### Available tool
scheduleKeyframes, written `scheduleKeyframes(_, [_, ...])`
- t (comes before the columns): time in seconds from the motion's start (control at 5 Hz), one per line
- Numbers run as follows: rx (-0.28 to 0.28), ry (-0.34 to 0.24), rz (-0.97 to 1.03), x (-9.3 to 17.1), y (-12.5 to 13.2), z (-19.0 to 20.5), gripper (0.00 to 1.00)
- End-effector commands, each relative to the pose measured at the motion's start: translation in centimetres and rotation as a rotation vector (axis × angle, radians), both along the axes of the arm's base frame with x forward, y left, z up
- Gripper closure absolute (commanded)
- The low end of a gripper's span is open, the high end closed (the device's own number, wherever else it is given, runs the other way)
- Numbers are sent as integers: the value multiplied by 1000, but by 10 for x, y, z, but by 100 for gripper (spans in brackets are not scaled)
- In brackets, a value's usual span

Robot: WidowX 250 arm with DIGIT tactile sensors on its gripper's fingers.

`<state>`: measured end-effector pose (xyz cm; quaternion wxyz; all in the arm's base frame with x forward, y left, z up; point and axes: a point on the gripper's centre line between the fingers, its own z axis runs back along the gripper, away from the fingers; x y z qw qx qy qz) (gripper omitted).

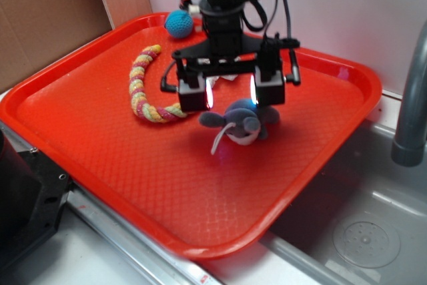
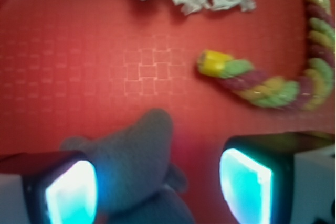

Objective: Grab the gray animal.

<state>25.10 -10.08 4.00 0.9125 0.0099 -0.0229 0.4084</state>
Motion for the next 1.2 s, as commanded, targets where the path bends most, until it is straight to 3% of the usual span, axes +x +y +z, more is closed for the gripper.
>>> scheduleKeyframes(0.0, [-86,16,-66,-5,-9,-12,0])
scheduleKeyframes(0.2, [-96,36,-74,-4,-14,-19,0])
scheduleKeyframes(0.4, [-98,12,-58,-3,-10,-15,100])
scheduleKeyframes(0.6, [-115,-1,-80,-1,0,2,100])
scheduleKeyframes(0.8, [-177,14,-257,2,23,47,100])
scheduleKeyframes(1.0, [-134,-8,-478,-6,52,97,100])
